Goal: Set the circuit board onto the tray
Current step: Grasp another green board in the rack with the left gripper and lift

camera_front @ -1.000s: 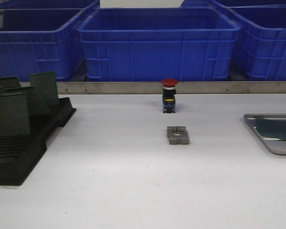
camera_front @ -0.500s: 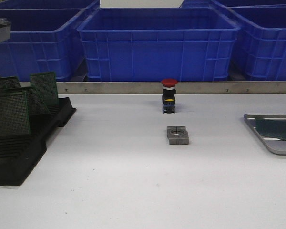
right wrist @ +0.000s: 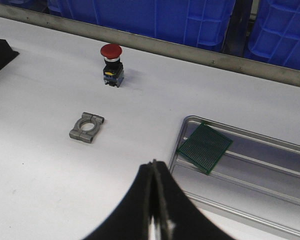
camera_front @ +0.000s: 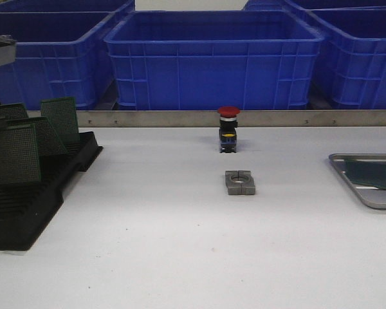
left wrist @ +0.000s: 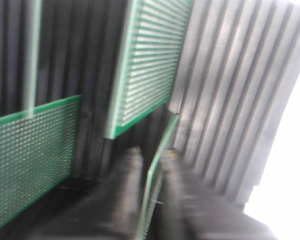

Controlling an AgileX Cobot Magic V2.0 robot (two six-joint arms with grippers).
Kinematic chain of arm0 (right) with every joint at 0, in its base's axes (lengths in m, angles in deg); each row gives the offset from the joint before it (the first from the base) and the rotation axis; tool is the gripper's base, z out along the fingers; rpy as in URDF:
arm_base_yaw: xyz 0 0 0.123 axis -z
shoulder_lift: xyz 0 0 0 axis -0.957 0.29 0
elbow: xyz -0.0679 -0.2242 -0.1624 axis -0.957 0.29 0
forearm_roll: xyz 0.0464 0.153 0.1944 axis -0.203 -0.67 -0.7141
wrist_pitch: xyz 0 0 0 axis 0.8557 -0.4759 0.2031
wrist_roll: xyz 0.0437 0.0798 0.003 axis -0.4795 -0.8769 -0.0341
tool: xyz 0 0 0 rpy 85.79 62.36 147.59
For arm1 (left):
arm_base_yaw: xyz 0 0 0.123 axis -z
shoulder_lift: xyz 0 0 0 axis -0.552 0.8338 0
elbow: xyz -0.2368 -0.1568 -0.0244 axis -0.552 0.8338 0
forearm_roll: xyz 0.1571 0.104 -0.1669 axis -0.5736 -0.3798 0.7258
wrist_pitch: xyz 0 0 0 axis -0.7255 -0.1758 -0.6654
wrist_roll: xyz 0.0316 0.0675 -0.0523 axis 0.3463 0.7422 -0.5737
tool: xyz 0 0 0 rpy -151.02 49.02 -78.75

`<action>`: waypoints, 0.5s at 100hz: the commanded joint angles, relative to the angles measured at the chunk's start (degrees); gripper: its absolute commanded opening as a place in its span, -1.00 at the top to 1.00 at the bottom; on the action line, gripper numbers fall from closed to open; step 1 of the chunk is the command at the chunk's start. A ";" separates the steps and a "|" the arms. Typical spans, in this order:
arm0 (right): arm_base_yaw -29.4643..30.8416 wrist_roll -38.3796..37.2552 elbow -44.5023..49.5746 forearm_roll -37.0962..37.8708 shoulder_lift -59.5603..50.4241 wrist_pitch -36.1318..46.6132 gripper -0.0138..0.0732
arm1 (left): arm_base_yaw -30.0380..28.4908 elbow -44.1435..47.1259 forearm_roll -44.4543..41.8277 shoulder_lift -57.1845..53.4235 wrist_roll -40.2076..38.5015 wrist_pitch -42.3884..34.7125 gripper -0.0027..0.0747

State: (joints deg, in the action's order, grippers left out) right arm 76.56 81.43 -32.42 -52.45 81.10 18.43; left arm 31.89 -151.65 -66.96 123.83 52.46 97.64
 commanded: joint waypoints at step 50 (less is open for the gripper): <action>-0.19 0.58 -1.37 -1.40 -0.29 2.57 0.94 | 0.06 -1.43 -2.90 -11.46 -0.78 1.82 0.98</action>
State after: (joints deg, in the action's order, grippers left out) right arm 76.56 81.43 -32.42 -52.45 81.10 18.20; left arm 31.90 -151.61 -70.67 117.81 52.23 97.17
